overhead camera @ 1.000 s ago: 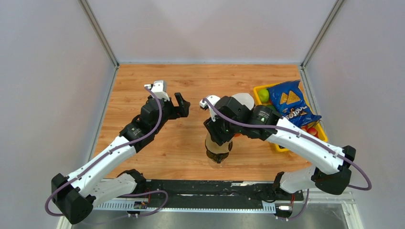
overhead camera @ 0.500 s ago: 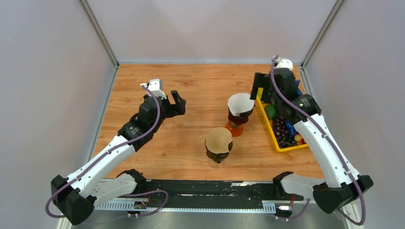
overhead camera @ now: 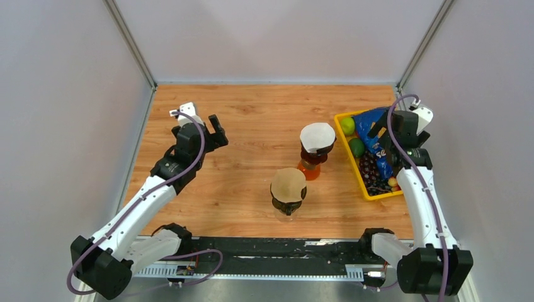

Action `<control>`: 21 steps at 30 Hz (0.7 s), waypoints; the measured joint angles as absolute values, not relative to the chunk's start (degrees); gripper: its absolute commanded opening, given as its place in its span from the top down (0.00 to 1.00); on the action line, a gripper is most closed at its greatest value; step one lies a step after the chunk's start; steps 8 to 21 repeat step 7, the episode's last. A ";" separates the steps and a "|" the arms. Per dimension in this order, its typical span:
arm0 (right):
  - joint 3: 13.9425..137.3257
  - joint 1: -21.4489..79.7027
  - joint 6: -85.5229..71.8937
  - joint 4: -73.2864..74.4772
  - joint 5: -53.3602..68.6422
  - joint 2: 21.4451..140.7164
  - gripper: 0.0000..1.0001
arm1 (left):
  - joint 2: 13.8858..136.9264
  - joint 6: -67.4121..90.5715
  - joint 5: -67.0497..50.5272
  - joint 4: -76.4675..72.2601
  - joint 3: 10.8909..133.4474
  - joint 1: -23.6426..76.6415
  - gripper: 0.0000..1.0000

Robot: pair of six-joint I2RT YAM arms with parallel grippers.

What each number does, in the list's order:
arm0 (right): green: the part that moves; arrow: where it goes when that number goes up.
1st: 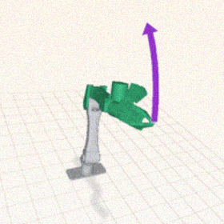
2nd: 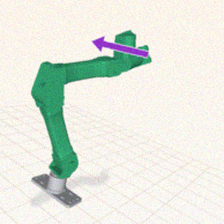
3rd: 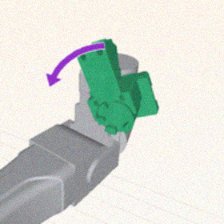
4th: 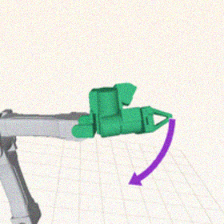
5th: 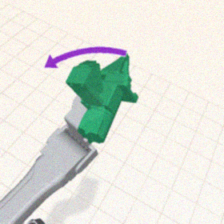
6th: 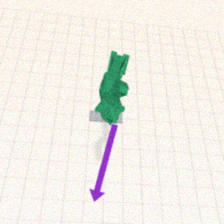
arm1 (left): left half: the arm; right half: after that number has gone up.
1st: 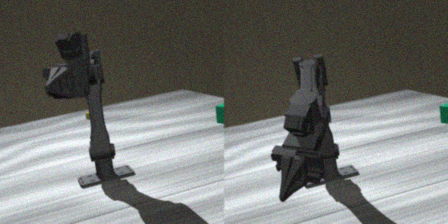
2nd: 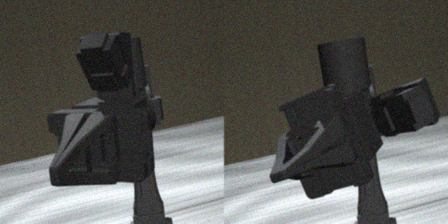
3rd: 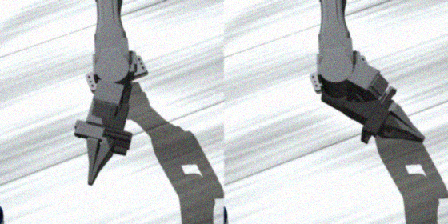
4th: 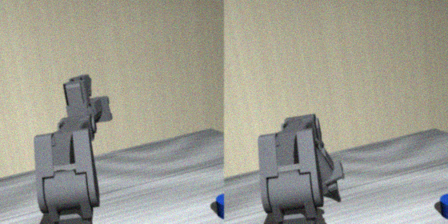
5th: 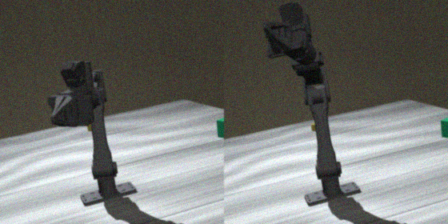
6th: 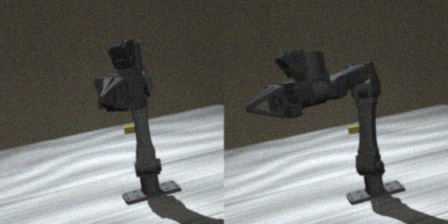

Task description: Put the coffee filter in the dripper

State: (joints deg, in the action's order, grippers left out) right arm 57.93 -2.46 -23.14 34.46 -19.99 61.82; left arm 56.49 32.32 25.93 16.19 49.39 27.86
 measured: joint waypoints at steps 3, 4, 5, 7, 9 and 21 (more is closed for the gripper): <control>56.01 -2.44 -23.97 31.92 -22.65 58.87 0.00 | 56.03 32.34 27.49 17.91 49.39 26.89 0.00; 55.33 -2.44 -24.05 30.96 -23.46 57.82 0.00 | 55.79 32.36 27.99 18.46 49.39 26.65 0.00; 54.61 -2.44 -24.21 30.02 -24.05 56.88 0.00 | 55.48 32.40 28.67 19.03 49.36 26.41 0.00; 53.15 -2.44 -24.38 28.16 -25.04 55.11 0.00 | 54.59 32.60 29.85 19.94 49.25 25.87 0.00; 53.15 -2.44 -24.38 28.16 -25.04 55.11 0.00 | 54.59 32.60 29.85 19.94 49.25 25.87 0.00; 53.15 -2.44 -24.38 28.16 -25.04 55.11 0.00 | 54.59 32.60 29.85 19.94 49.25 25.87 0.00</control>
